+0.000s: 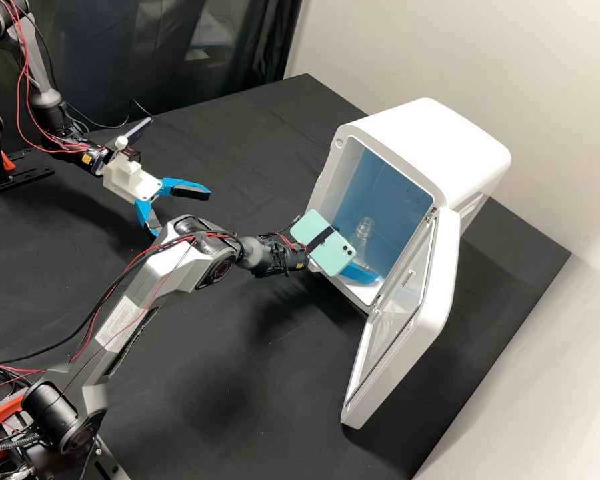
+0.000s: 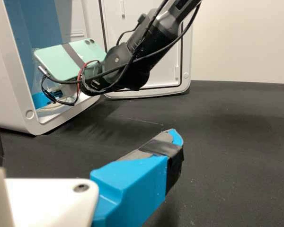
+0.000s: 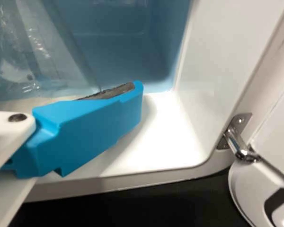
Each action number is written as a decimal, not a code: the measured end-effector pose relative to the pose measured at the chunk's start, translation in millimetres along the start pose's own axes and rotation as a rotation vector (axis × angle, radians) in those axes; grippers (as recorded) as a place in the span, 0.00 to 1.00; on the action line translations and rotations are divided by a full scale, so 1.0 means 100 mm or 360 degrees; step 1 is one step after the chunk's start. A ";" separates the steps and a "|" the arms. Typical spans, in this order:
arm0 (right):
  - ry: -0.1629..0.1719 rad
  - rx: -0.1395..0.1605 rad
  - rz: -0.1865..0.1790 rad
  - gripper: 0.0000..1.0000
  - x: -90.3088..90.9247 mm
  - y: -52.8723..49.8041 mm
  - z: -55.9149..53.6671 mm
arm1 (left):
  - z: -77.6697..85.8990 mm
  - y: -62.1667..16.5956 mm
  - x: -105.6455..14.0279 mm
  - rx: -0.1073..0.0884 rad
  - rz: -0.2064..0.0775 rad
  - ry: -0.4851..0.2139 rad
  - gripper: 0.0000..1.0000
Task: Place the flask in the incubator
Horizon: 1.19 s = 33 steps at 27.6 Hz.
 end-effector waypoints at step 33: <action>0.0202 0.0077 -0.0141 1.00 -0.34 0.11 0.33 | 0.00 0.000 0.00 0.0000 0.0000 0.0000 1.00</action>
